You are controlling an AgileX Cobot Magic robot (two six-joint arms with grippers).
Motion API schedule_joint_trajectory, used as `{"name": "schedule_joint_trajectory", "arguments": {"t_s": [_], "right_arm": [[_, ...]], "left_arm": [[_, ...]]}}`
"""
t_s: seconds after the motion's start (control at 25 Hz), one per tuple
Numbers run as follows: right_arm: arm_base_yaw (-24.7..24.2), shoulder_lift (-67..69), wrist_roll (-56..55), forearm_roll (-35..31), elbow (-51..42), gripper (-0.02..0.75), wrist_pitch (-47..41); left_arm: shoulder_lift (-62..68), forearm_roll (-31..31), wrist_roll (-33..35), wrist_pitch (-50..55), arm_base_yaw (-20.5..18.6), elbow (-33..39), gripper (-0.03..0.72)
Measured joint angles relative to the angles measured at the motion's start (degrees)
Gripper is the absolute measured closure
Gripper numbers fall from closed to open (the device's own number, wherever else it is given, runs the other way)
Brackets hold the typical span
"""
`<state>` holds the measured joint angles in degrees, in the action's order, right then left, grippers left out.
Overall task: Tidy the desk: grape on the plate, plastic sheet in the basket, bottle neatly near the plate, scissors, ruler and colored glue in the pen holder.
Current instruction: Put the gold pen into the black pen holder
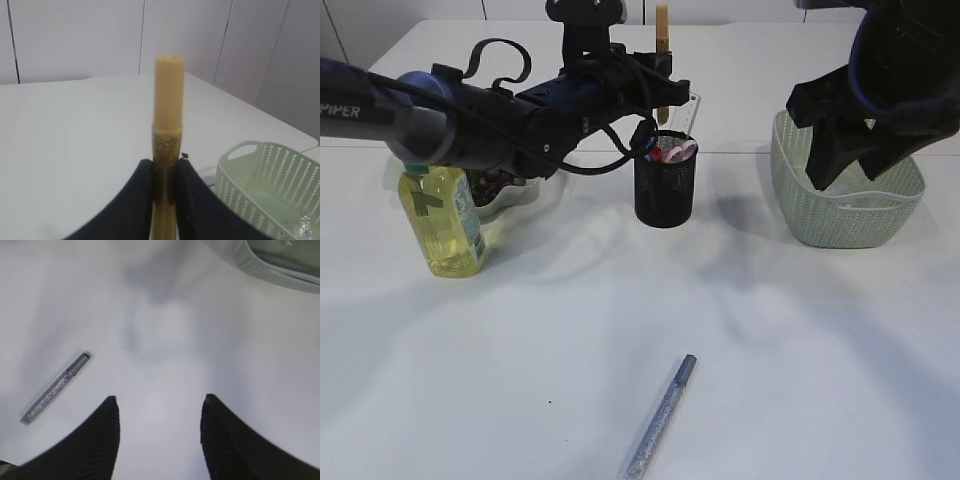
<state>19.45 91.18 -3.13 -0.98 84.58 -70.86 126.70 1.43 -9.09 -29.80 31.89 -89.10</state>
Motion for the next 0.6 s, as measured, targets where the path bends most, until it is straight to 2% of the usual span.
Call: {"name": "schedule_joint_trajectory", "arguments": {"t_s": [0.6], "right_arm": [[0.00,0.00,0.00,0.39,0.00,0.322,-0.12]], "left_arm": [[1.81,-0.11,0.00,-0.98,0.00,-0.43,0.569]]}}
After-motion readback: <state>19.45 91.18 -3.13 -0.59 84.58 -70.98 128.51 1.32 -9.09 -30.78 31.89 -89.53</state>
